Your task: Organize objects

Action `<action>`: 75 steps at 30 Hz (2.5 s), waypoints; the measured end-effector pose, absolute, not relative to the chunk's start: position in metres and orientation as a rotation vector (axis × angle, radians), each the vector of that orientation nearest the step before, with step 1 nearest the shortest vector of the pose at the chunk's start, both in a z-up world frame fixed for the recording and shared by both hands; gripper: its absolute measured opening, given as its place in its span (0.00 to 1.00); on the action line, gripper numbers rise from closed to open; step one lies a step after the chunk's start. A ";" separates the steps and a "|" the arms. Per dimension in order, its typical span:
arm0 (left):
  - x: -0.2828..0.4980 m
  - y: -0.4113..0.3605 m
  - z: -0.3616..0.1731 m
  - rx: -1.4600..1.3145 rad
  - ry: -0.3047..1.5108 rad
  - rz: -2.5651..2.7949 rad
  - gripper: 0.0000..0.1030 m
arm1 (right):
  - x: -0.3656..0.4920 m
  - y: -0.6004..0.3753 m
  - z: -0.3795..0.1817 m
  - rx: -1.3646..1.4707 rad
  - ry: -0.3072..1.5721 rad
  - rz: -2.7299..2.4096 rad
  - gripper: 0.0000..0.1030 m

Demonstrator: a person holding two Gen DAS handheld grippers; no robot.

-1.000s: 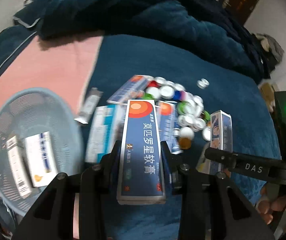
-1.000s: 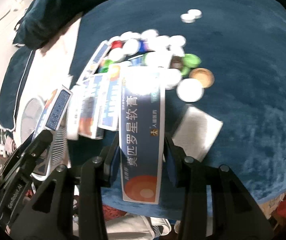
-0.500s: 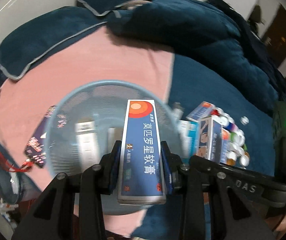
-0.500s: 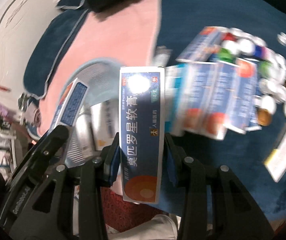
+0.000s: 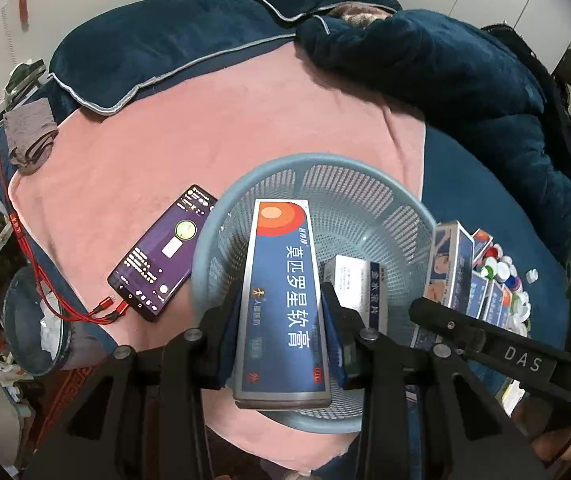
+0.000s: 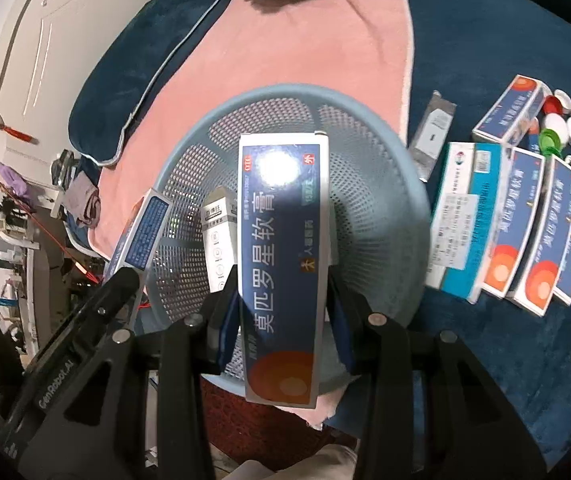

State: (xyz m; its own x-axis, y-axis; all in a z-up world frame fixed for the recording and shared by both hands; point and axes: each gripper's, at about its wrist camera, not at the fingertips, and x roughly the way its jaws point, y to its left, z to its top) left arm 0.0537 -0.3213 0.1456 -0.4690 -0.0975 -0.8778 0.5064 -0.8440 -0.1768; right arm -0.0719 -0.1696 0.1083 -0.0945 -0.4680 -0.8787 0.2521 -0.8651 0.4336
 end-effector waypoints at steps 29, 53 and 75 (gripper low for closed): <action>0.058 -0.313 0.150 1.414 0.509 -2.264 0.99 | -0.063 -0.152 0.115 1.701 -0.002 -2.162 0.98; 0.029 -0.256 0.160 1.467 0.432 -2.337 0.99 | -0.063 -0.095 0.125 1.735 -0.021 -2.248 1.00; -0.021 -0.146 0.152 1.601 0.311 -2.470 0.99 | -0.063 0.034 0.129 1.842 -0.111 -2.403 1.00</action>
